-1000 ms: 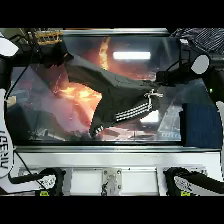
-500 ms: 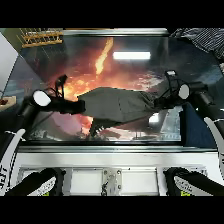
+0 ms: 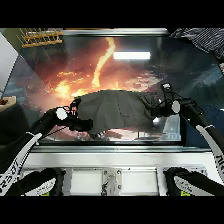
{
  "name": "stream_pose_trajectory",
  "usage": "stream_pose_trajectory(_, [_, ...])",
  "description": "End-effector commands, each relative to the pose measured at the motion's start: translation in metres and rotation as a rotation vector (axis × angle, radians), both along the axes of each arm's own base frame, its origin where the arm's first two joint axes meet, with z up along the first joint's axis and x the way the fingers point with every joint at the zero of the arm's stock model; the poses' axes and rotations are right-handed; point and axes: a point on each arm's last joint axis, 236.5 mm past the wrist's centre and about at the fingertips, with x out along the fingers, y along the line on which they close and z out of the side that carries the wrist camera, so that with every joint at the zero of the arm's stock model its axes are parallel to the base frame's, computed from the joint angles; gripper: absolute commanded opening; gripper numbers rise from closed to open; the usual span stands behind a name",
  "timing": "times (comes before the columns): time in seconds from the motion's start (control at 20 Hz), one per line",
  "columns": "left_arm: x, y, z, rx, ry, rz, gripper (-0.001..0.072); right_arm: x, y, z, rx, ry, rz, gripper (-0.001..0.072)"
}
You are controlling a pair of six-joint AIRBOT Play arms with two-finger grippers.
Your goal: Fold the clothes and pants, and hang the long-sleeved shirts on hangers.
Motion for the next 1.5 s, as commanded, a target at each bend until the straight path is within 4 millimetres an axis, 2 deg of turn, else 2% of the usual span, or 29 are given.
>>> stream_pose_trajectory(0.0, [0.003, -0.005, 0.024, -0.022, -0.038, -0.024, 0.0579, 0.005, 0.003, 0.018, 0.018, -0.041, -0.001, 0.0647])
stream_pose_trajectory(0.1, [0.009, -0.004, 0.060, -0.051, -0.098, -0.028, 0.0563, 0.005, -0.006, 0.047, 0.014, -0.060, -0.002, 0.0647])
stream_pose_trajectory(0.2, [0.011, 0.001, 0.092, -0.072, -0.153, -0.028, 0.0563, 0.002, -0.026, 0.072, 0.018, -0.049, -0.014, 0.0647])
stream_pose_trajectory(0.35, [0.015, 0.004, 0.126, -0.099, -0.256, 0.009, 0.0551, 0.005, -0.052, 0.079, 0.132, -0.032, -0.055, 0.0648])
stream_pose_trajectory(0.4, [0.014, 0.004, 0.133, -0.107, -0.271, 0.023, 0.0364, 0.009, -0.059, 0.073, 0.197, -0.028, -0.090, 0.0649])
stream_pose_trajectory(0.45, [0.013, 0.004, 0.137, -0.111, -0.285, 0.021, 0.0114, 0.013, -0.065, 0.064, 0.263, -0.019, -0.114, 0.0650])
stream_pose_trajectory(0.5, [0.012, 0.002, 0.140, -0.113, -0.295, 0.015, 0.0004, 0.017, -0.069, 0.055, 0.324, -0.009, -0.128, 0.0651])
stream_pose_trajectory(0.7, [0.013, -0.014, 0.134, -0.120, -0.302, -0.021, 0.0004, 0.042, -0.061, 0.017, 0.524, 0.063, -0.088, 0.0651])
stream_pose_trajectory(0.9, [0.002, -0.036, 0.106, -0.107, -0.214, -0.090, 0.0004, 0.062, -0.040, -0.017, 0.581, 0.143, -0.015, 0.0650])
stream_pose_trajectory(1.1, [-0.009, -0.049, 0.079, -0.086, -0.119, -0.111, 0.0003, 0.059, -0.004, -0.036, 0.635, 0.241, 0.067, 0.0650])
stream_pose_trajectory(1.3, [-0.007, -0.054, 0.070, -0.079, -0.106, -0.105, 0.0003, 0.054, 0.026, -0.041, 0.630, 0.275, 0.132, 0.0640])
stream_pose_trajectory(1.4, [-0.003, -0.054, 0.072, -0.084, -0.128, -0.096, 0.0004, 0.055, 0.034, -0.042, 0.625, 0.272, 0.147, 0.0282])
stream_pose_trajectory(1.45, [-0.001, -0.054, 0.073, -0.085, -0.135, -0.092, 0.0004, 0.056, 0.039, -0.040, 0.635, 0.268, 0.148, 0.0141])
